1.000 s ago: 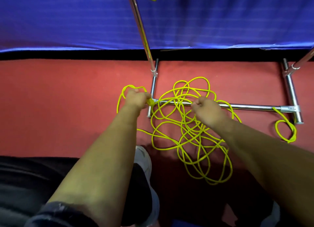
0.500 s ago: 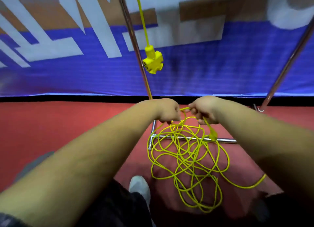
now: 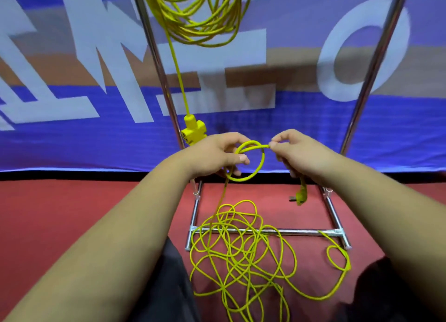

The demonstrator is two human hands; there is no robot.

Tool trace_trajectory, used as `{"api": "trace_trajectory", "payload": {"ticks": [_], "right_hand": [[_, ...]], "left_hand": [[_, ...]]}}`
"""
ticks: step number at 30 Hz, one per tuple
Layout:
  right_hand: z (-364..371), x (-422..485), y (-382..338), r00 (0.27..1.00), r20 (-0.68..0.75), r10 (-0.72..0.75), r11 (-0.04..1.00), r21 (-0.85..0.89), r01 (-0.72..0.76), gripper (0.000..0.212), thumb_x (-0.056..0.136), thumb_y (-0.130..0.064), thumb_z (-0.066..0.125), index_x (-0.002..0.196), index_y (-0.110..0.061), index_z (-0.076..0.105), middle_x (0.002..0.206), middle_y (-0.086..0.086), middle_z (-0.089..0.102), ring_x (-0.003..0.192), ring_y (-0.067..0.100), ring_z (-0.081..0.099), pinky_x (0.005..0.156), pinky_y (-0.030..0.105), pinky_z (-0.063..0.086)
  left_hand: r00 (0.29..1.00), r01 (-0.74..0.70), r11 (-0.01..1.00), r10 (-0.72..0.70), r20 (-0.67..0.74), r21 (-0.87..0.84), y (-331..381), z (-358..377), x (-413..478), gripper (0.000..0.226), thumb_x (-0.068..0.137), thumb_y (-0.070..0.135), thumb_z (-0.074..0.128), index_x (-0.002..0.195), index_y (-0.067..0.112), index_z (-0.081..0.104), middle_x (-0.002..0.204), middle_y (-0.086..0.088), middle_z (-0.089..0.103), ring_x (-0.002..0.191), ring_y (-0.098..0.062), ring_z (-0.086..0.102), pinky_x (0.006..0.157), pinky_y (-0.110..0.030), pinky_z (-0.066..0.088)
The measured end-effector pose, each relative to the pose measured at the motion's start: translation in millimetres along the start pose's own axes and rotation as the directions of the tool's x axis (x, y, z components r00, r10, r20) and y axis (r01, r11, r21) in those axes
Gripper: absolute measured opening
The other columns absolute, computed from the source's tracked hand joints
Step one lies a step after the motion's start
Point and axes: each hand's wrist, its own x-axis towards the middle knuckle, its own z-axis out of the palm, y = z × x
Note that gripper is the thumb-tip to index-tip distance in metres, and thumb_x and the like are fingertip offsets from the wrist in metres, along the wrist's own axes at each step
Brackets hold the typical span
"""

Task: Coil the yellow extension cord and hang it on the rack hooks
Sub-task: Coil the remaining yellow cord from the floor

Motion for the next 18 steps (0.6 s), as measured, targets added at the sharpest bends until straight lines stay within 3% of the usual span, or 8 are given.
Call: {"api": "trace_trajectory", "payload": {"ticks": [2, 4, 6, 8, 12, 14, 16, 18], "right_hand": [[-1, 0, 0, 1.000, 0.021, 0.008, 0.998, -0.069, -0.006, 0.024, 0.102, -0.037, 0.058, 0.124, -0.026, 0.054, 0.073, 0.000, 0.059, 0.056, 0.017, 0.043, 0.052, 0.033, 0.039], [4, 2, -4, 0.999, 0.033, 0.016, 0.991, -0.136, -0.012, 0.029, 0.099, -0.036, 0.054, 0.127, -0.029, 0.052, 0.074, 0.000, 0.061, 0.057, 0.019, 0.048, 0.056, 0.036, 0.042], [13, 4, -3, 0.997, 0.052, 0.061, 0.991, -0.121, -0.054, 0.031, 0.093, -0.032, 0.049, 0.122, -0.022, 0.055, 0.079, 0.007, 0.056, 0.066, 0.026, 0.047, 0.064, 0.040, 0.041], [19, 6, 1, 0.992, 0.085, 0.093, 0.991, -0.102, -0.084, 0.034, 0.086, -0.029, 0.049, 0.116, -0.015, 0.055, 0.079, 0.011, 0.051, 0.069, 0.028, 0.047, 0.067, 0.043, 0.041], [13, 11, 8, 0.988, 0.136, 0.076, 0.991, -0.123, -0.060, 0.034, 0.085, -0.029, 0.057, 0.119, -0.033, 0.058, 0.081, 0.009, 0.067, 0.063, 0.027, 0.067, 0.073, 0.052, 0.060], [8, 16, 13, 0.988, 0.146, 0.050, 0.978, -0.207, -0.019, 0.029, 0.089, -0.025, 0.061, 0.116, -0.036, 0.061, 0.085, 0.007, 0.067, 0.063, 0.026, 0.066, 0.073, 0.050, 0.059], [4, 21, 20, 0.991, 0.126, 0.043, 0.957, -0.291, -0.004, 0.026, 0.089, -0.022, 0.063, 0.106, -0.040, 0.068, 0.093, 0.009, 0.070, 0.072, 0.026, 0.065, 0.074, 0.042, 0.055], [1, 26, 25, 0.991, 0.119, 0.053, 0.939, -0.345, -0.009, 0.025, 0.085, -0.024, 0.063, 0.100, -0.041, 0.074, 0.105, 0.008, 0.077, 0.092, 0.031, 0.072, 0.086, 0.043, 0.058]], "left_hand": [[0.998, -0.018, 1.000, 0.019, 0.055, -0.022, 6, 11, 1, 0.026, 0.101, 0.018, 0.068, 0.125, 0.027, 0.065, 0.122, -0.019, 0.065, 0.091, -0.036, 0.078, 0.087, -0.055, 0.060], [0.998, -0.025, 0.998, 0.028, 0.061, -0.055, 8, 16, 2, 0.028, 0.103, 0.018, 0.065, 0.129, 0.028, 0.065, 0.123, -0.017, 0.066, 0.095, -0.036, 0.077, 0.085, -0.055, 0.059], [0.999, -0.018, 0.999, 0.020, 0.039, -0.049, 7, 16, 4, 0.029, 0.105, 0.016, 0.061, 0.131, 0.026, 0.066, 0.111, -0.010, 0.070, 0.095, -0.030, 0.077, 0.076, -0.044, 0.056], [1.000, 0.008, 0.998, -0.007, 0.014, -0.061, 5, 14, 5, 0.026, 0.105, 0.014, 0.060, 0.127, 0.024, 0.070, 0.093, 0.000, 0.070, 0.094, -0.026, 0.077, 0.073, -0.045, 0.057], [0.992, 0.071, 0.985, -0.086, -0.095, -0.156, 2, 3, 10, 0.017, 0.104, 0.013, 0.061, 0.117, 0.014, 0.072, 0.088, -0.003, 0.065, 0.096, -0.029, 0.077, 0.079, -0.059, 0.059], [0.986, 0.074, 0.980, -0.099, -0.134, -0.182, 1, -5, 10, 0.015, 0.104, 0.014, 0.062, 0.115, 0.010, 0.070, 0.090, -0.005, 0.066, 0.097, -0.029, 0.077, 0.079, -0.058, 0.060], [0.983, 0.084, 0.974, -0.116, -0.144, -0.211, -2, -11, 10, 0.014, 0.104, 0.015, 0.062, 0.114, 0.008, 0.069, 0.092, -0.006, 0.067, 0.099, -0.029, 0.077, 0.080, -0.057, 0.061], [0.977, 0.110, 0.963, -0.150, -0.154, -0.245, -6, -16, 11, 0.018, 0.104, 0.016, 0.061, 0.117, 0.004, 0.066, 0.096, -0.008, 0.067, 0.101, -0.027, 0.077, 0.082, -0.055, 0.061]]}}
